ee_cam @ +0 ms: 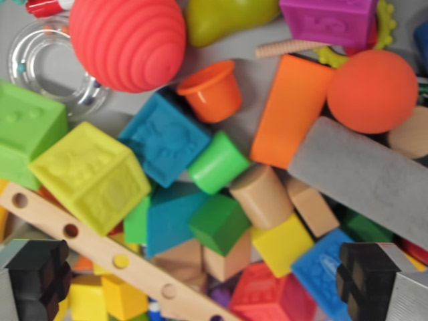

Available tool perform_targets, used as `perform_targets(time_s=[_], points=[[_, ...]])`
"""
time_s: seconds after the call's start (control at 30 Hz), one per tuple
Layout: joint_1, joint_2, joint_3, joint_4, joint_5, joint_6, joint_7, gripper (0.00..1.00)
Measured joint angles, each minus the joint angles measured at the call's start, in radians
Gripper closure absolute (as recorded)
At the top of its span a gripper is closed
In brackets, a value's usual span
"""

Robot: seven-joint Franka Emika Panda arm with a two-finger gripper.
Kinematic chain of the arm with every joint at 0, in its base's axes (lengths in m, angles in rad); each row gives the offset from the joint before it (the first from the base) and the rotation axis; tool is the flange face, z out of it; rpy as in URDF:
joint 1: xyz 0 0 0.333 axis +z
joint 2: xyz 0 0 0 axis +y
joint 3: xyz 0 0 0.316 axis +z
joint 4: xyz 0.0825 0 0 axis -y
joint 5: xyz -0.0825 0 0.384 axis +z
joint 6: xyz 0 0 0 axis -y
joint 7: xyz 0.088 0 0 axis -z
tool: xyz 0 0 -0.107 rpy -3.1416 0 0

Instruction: Pick an object from the bin

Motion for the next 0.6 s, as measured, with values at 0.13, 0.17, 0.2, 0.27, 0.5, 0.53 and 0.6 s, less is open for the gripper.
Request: perform_targets(time_s=[0.13, 0.17, 0.2, 0.27, 0.5, 0.53, 0.6], points=[[0.009, 0.03, 0.002, 0.001, -0.003, 0.029, -0.005, 0.0], [0.01, 0.034, 0.002, 0.002, -0.004, 0.032, -0.006, 0.0], [0.013, 0.044, 0.002, 0.003, -0.005, 0.04, -0.008, 0.0], [0.017, 0.061, 0.003, 0.006, -0.007, 0.055, -0.01, 0.0], [0.03, 0.11, 0.005, 0.017, -0.014, 0.095, -0.018, 0.0], [0.033, 0.119, 0.005, 0.02, -0.015, 0.101, -0.019, 0.0], [0.038, 0.137, 0.006, 0.025, -0.018, 0.114, -0.022, 0.0]])
